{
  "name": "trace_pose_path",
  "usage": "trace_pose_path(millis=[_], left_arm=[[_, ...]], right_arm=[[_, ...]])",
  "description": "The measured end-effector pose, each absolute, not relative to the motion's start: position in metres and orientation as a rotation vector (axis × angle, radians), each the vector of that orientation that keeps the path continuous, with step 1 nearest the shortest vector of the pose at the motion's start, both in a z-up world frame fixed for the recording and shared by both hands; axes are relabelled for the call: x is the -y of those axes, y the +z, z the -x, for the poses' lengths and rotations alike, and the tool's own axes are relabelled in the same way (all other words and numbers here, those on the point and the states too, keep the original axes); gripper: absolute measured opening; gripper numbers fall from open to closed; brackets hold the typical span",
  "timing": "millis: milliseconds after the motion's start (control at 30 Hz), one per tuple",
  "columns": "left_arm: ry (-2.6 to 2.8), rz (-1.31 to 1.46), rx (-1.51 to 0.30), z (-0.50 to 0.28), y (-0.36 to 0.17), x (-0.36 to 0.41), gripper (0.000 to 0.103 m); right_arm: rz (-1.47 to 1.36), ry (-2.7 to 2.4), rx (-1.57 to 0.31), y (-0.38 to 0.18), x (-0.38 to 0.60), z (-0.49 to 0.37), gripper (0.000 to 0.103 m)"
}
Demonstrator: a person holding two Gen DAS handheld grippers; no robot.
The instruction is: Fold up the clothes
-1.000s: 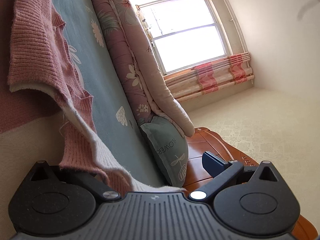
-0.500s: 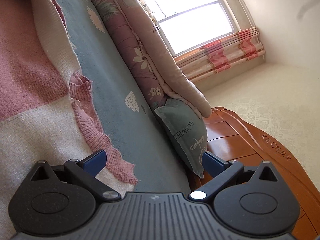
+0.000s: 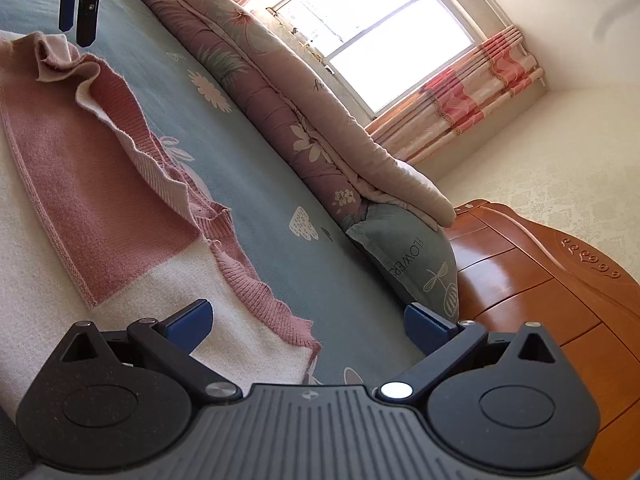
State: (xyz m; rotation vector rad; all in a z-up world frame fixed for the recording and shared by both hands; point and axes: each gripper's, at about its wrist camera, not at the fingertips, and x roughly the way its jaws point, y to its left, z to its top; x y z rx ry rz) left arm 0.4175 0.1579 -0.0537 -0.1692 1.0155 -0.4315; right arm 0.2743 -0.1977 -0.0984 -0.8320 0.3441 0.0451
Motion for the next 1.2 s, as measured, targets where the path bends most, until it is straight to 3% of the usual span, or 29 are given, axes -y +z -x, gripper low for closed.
trace_pose_path(millis=[467,667,1000,1200], left_arm=[[-0.435,0.556,-0.920,-0.300,-0.089,-0.217,0.101],[-0.484,0.653,-0.939,-0.293,-0.112,-0.223,0.100],[-0.543,0.697,-0.880,-0.291,-0.121,-0.225,0.095],[-0.580,0.696,-0.889,-0.292,-0.125,-0.228,0.095]], right_arm=[[0.575,0.135,-0.503,-0.102,0.207,-0.203,0.103],[0.463,0.152,-0.553,-0.100,0.206,-0.184,0.103],[0.131,0.417,-0.856,-0.125,0.212,-0.160,0.103],[0.088,0.376,-0.869,-0.136,0.209,-0.156,0.103]])
